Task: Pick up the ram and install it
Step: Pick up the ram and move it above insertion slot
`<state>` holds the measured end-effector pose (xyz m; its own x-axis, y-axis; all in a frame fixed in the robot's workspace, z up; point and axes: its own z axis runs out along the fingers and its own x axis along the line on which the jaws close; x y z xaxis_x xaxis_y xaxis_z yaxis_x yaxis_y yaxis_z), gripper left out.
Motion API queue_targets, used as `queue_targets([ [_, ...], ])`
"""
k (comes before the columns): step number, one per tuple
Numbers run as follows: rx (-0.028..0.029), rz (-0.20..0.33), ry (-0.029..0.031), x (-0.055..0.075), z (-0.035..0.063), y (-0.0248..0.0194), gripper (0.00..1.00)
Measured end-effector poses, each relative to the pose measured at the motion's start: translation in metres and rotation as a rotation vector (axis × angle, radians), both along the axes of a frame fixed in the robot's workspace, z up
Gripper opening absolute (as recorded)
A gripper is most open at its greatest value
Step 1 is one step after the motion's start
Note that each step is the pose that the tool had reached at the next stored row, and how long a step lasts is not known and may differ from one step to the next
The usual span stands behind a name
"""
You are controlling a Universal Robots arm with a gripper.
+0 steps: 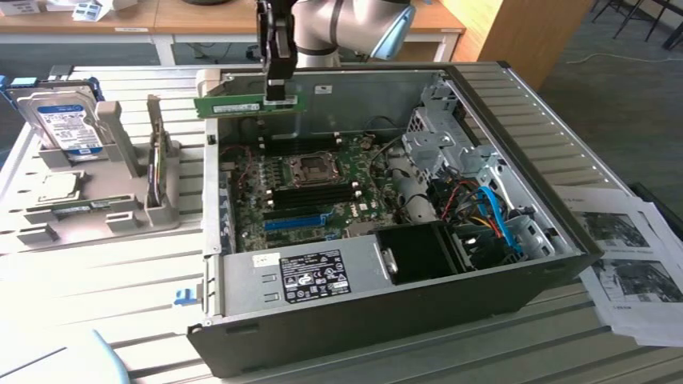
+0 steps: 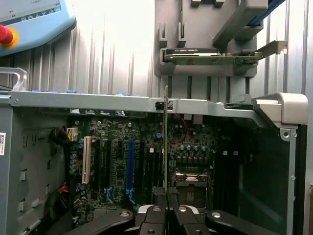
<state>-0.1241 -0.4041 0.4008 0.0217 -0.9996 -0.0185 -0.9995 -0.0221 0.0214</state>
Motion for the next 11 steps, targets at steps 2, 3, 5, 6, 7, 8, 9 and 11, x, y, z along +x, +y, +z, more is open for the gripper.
queue_targets([
  [2, 0.0000, 0.000, 0.0000, 0.003, 0.0000, 0.0000, 0.11],
  [3, 0.0000, 0.000, 0.0000, 0.004, 0.0000, 0.0000, 0.11],
  [5, 0.0000, 0.000, 0.0000, 0.007, 0.0000, 0.0000, 0.11],
  [6, 0.0000, 0.000, 0.0000, 0.008, 0.0000, 0.0000, 0.11],
  [7, -0.0001, 0.000, 0.0000, 0.009, 0.0000, 0.0000, 0.11],
  [8, -0.0001, 0.000, 0.0001, 0.010, 0.0000, 0.0000, 0.11],
  [9, 0.0000, 0.000, 0.0000, 0.012, 0.0000, 0.0000, 0.11],
  [11, 0.0000, 0.000, 0.0000, 0.014, 0.0000, 0.0000, 0.11],
])
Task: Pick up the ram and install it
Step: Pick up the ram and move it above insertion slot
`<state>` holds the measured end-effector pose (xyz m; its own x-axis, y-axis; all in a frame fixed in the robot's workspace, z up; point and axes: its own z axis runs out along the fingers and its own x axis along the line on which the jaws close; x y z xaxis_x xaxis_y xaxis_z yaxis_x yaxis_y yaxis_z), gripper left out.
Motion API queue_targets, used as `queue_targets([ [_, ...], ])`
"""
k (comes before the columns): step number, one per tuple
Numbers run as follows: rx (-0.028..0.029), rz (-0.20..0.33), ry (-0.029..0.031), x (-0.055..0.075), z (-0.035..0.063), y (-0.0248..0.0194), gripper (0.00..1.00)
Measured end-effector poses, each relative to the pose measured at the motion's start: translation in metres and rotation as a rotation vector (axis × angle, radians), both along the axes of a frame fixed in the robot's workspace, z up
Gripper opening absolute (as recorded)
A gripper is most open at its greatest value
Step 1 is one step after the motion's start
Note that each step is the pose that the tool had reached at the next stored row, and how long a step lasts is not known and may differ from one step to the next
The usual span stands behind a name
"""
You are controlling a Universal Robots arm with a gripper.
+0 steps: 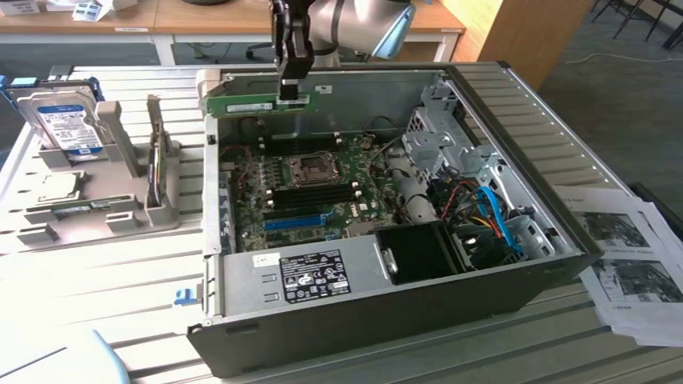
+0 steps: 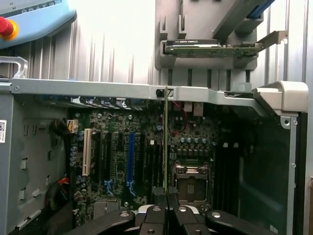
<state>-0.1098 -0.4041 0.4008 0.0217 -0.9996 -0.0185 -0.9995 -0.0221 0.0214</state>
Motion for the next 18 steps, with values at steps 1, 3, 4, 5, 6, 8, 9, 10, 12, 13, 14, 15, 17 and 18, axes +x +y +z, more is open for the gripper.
queue_targets([
  [1, 0.0000, 0.000, 0.0000, 0.001, 0.0000, 0.0000, 0.11],
  [3, -0.0002, 0.000, -0.0001, 0.004, 0.0000, 0.0000, 0.11],
  [4, -0.0001, 0.000, -0.0001, 0.005, 0.0000, 0.0000, 0.11],
  [5, 0.0000, 0.000, -0.0001, 0.006, 0.0000, 0.0000, 0.11],
  [6, 0.0000, 0.000, 0.0000, 0.007, 0.0000, 0.0000, 0.11],
  [8, 0.0000, 0.000, 0.0000, 0.009, 0.0000, 0.0000, 0.11],
  [9, 0.0000, 0.000, 0.0000, 0.011, 0.0000, 0.0000, 0.11],
  [10, -0.0001, 0.000, 0.0000, 0.012, 0.0000, 0.0000, 0.11],
  [12, 0.0000, 0.000, 0.0000, 0.014, 0.0000, 0.0000, 0.11],
  [13, 0.0000, 0.000, 0.0000, 0.015, 0.0000, 0.0000, 0.11],
  [14, 0.0000, 0.000, 0.0000, 0.016, 0.0000, 0.0000, 0.11],
  [15, 0.0000, 0.000, 0.0000, 0.017, 0.0000, 0.0000, 0.11],
  [17, -0.0001, 0.000, 0.0000, 0.020, 0.0000, 0.0000, 0.11],
  [18, -0.0001, 0.000, 0.0000, 0.021, 0.0000, 0.0000, 0.11],
])
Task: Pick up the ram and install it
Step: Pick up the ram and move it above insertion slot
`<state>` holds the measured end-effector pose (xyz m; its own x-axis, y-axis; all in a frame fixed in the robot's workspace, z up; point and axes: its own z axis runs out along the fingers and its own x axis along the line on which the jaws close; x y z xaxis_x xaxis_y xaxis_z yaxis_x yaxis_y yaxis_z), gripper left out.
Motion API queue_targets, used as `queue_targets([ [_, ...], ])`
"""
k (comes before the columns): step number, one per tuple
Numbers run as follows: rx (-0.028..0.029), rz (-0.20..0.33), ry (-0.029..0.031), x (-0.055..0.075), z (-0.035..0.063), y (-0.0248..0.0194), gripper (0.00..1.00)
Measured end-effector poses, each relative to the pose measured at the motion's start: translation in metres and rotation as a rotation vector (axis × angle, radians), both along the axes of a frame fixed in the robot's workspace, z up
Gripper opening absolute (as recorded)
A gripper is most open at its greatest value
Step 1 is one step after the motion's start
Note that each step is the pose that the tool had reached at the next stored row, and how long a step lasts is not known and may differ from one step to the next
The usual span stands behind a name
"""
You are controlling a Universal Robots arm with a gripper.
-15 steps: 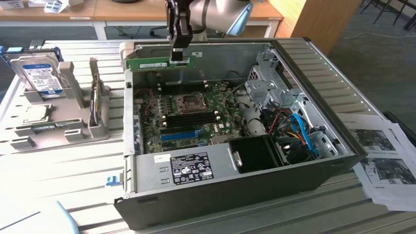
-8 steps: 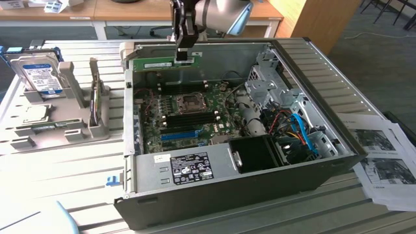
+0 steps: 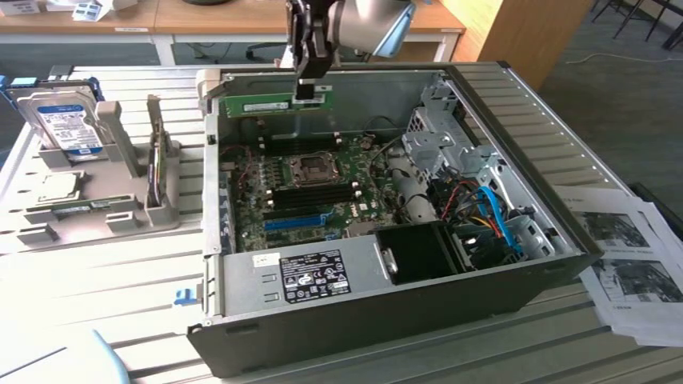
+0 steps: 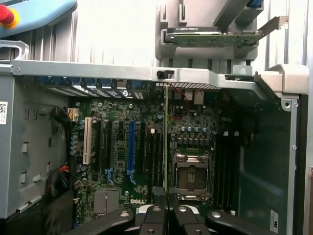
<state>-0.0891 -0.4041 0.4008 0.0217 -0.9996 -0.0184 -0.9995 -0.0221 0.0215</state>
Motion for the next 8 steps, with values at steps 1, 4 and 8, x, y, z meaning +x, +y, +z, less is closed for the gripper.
queue_targets([
  [1, 0.0001, 0.000, 0.0000, 0.0011, 0.0000, 0.0000, 0.11],
  [4, 0.0000, 0.000, 0.0000, 0.0043, 0.0000, 0.0000, 0.11],
  [8, 0.0000, 0.000, 0.0000, 0.0083, 0.0000, 0.0000, 0.11],
])
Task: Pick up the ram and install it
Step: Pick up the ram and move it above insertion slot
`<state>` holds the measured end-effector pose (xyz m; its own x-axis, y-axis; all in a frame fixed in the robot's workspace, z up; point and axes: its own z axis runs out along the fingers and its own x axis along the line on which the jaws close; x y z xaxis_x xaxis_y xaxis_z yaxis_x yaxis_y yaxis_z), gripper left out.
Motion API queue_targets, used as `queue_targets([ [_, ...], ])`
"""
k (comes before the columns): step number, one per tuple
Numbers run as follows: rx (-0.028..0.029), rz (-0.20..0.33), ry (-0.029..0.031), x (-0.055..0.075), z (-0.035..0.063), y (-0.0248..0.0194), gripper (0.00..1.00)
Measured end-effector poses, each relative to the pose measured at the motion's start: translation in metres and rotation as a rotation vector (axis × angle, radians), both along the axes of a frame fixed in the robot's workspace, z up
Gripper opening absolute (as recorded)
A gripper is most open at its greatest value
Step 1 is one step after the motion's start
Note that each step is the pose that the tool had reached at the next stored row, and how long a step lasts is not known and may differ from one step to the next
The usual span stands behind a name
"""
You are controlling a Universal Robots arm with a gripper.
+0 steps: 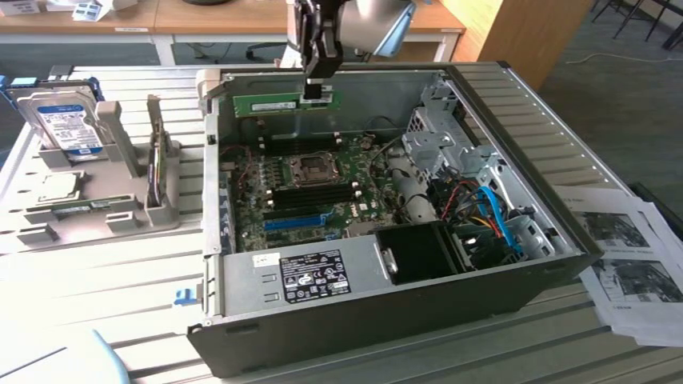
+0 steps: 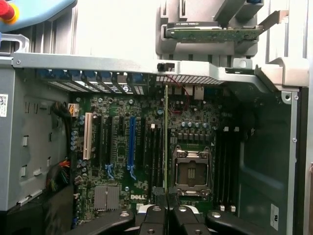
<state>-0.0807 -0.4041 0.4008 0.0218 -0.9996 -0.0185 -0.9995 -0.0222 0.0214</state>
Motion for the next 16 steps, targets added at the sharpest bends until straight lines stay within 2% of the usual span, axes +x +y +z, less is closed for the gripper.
queue_targets([
  [16, 0.0001, 0.000, 0.0000, 0.015, 0.0000, 0.0000, 0.11],
])
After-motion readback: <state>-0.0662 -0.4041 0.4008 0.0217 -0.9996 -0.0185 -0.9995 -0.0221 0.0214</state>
